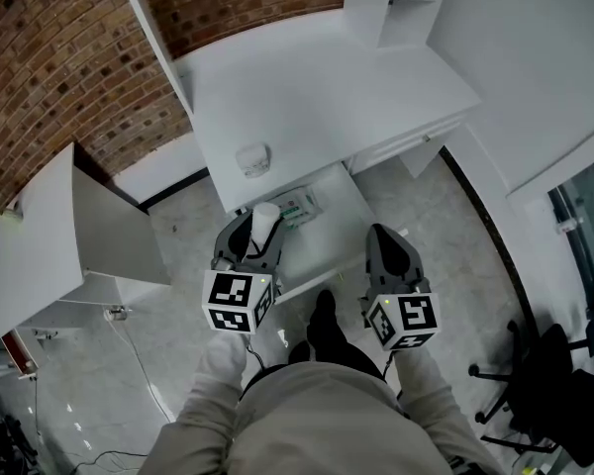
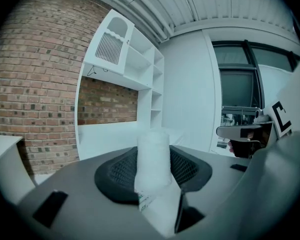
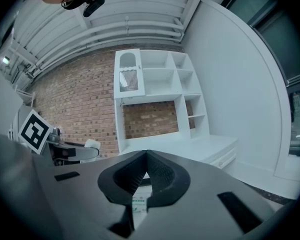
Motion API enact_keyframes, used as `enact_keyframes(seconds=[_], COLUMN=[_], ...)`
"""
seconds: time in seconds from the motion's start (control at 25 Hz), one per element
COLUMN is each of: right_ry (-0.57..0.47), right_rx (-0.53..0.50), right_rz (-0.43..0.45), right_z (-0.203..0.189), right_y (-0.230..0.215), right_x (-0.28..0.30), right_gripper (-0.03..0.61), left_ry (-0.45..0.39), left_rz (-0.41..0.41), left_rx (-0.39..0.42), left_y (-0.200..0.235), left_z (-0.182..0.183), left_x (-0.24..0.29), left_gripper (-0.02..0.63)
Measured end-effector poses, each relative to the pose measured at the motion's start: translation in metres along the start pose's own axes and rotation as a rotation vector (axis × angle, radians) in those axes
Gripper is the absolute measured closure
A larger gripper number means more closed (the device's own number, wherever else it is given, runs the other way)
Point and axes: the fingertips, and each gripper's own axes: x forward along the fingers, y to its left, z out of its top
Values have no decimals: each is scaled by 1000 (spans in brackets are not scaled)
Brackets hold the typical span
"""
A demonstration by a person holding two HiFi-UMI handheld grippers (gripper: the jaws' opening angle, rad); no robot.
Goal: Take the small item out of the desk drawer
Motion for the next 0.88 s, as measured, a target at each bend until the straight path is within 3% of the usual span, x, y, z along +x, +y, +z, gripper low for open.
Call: enact_keyframes(seconds=[0.88], right_ry=[-9], right_rx=[-17], right_rz=[28], right_z=[6], right_y=[12], right_x=[-17], right_gripper=[552], left_ry=[-55], left_rz=[24], left_rx=[-13], left_y=[-2], left_z=[10], left_x=[-38], left_gripper=[420])
